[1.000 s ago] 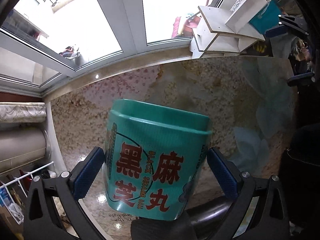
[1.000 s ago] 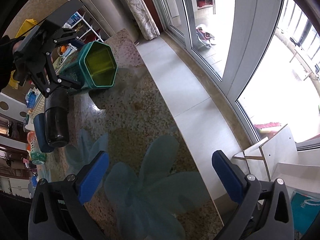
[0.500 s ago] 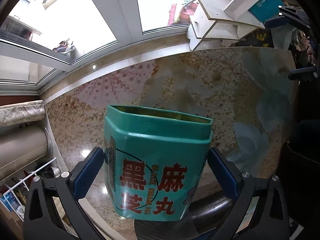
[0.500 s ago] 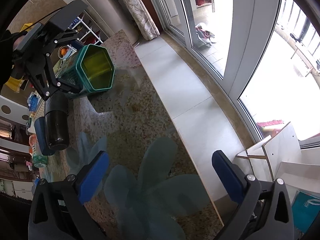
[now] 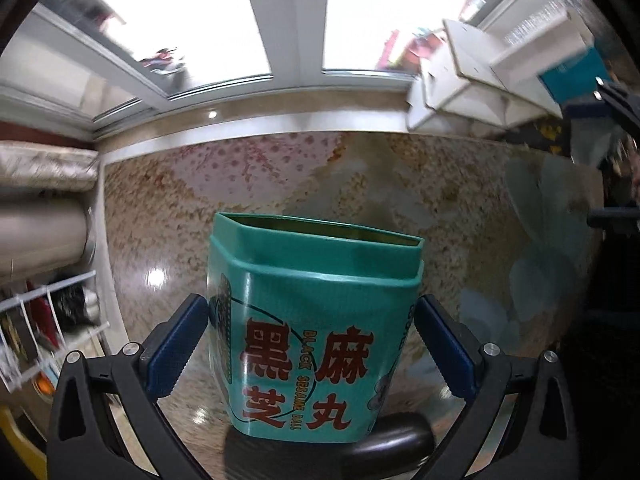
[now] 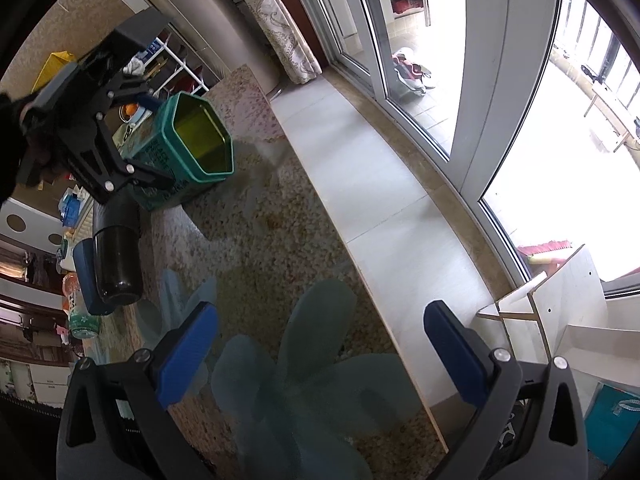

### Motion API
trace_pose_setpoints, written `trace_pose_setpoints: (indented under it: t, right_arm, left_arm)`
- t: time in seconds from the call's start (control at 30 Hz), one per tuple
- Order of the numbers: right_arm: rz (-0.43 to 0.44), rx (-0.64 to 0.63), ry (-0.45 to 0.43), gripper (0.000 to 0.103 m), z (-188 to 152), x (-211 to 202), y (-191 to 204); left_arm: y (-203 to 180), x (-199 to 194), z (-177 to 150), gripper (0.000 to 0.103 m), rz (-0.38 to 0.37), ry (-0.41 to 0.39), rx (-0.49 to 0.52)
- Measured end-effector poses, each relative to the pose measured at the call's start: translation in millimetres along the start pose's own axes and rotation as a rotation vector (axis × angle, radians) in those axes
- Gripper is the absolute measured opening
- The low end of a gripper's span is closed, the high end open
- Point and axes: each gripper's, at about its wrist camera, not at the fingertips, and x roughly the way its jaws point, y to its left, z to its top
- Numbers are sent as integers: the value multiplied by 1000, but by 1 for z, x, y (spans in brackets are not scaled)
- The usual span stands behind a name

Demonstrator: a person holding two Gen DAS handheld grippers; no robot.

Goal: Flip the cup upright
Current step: 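Lift the teal tin with the left tool and rotate it opening-up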

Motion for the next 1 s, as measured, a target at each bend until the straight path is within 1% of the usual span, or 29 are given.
trace_pose_setpoints:
  t: [0.07, 0.1, 0.2, 0.33, 0.4, 0.57, 0.7, 0.77, 0.9, 0.97, 1.0]
  right_arm:
    - [0, 3, -2, 103, 0, 0, 0]
    - [1, 4, -1, 103, 0, 0, -1]
    - [2, 4, -2, 103, -2, -1, 0]
    - [11, 3, -7, 103, -2, -3, 1]
    - [15, 7, -12, 103, -2, -5, 0]
    - [9, 21, -16, 103, -5, -8, -5]
    - [8, 40, -19, 103, -7, -10, -10]
    - [9, 45, -21, 103, -9, -12, -9]
    - [10, 42, -22, 103, -14, -15, -7]
    - [12, 28, -20, 103, -17, -16, -2]
    - [12, 22, -17, 103, -18, -15, 0]
  left_arm:
    - [-1, -1, -3, 102, -21, 0, -61]
    - [-3, -1, -5, 102, -26, -1, -76]
    - [-7, -1, -9, 101, -67, 22, -149]
    - [-17, -1, -12, 100, -99, 46, -236]
    - [-24, -1, -17, 100, -111, 39, -261]
    - [-45, 0, -34, 99, -174, 28, -348]
    - [-61, -3, -51, 99, -234, -7, -439]
    - [-70, -7, -65, 98, -264, -37, -507]
    - [-90, -15, -96, 97, -297, -90, -617]
    - [-100, -17, -113, 97, -314, -109, -690]
    - [-106, -16, -119, 97, -318, -113, -711]
